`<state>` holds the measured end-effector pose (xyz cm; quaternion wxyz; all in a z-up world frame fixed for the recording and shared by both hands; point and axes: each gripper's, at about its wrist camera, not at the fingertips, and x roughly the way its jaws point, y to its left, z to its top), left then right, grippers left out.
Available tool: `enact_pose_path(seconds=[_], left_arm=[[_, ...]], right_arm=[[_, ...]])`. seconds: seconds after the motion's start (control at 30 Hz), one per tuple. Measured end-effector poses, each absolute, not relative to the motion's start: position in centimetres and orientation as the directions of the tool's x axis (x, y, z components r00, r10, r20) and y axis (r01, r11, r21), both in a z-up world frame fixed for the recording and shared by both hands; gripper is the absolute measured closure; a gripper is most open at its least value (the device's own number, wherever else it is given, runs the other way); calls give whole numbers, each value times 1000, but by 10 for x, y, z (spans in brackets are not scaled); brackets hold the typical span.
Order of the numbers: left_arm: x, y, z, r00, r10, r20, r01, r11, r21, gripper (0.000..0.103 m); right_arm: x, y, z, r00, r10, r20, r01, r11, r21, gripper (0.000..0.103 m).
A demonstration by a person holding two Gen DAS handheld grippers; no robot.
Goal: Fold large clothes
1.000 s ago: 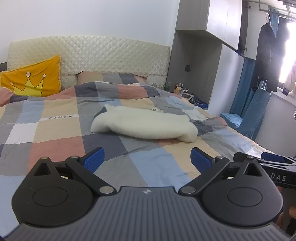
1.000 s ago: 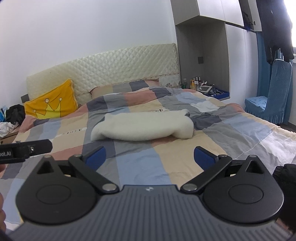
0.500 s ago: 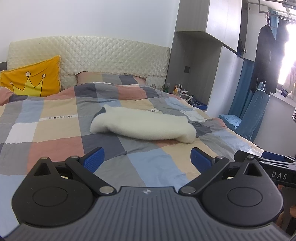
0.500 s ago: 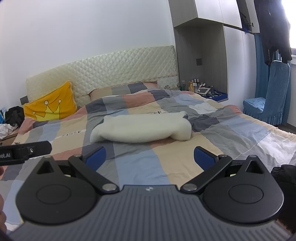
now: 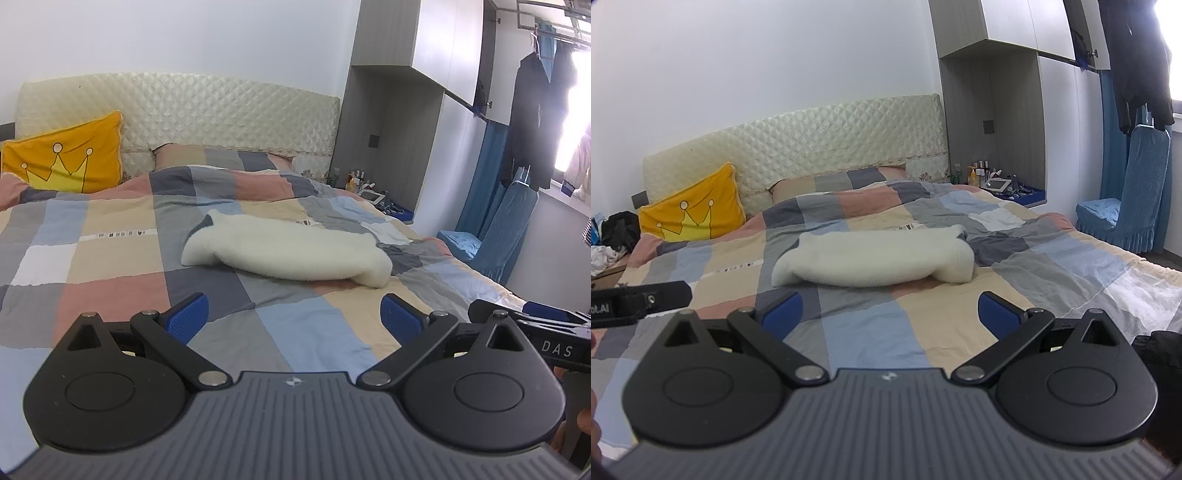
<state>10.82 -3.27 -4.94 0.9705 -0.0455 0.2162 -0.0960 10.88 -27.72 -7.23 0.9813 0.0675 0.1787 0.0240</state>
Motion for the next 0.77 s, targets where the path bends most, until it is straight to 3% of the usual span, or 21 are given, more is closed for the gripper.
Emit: enact_pose_path(seconds=[0.77], left_arm=[[103, -34, -47, 890, -207, -405, 173, 978, -118, 2]], right_arm=[[108, -280, -69, 934, 62, -353, -12, 990, 143, 0]])
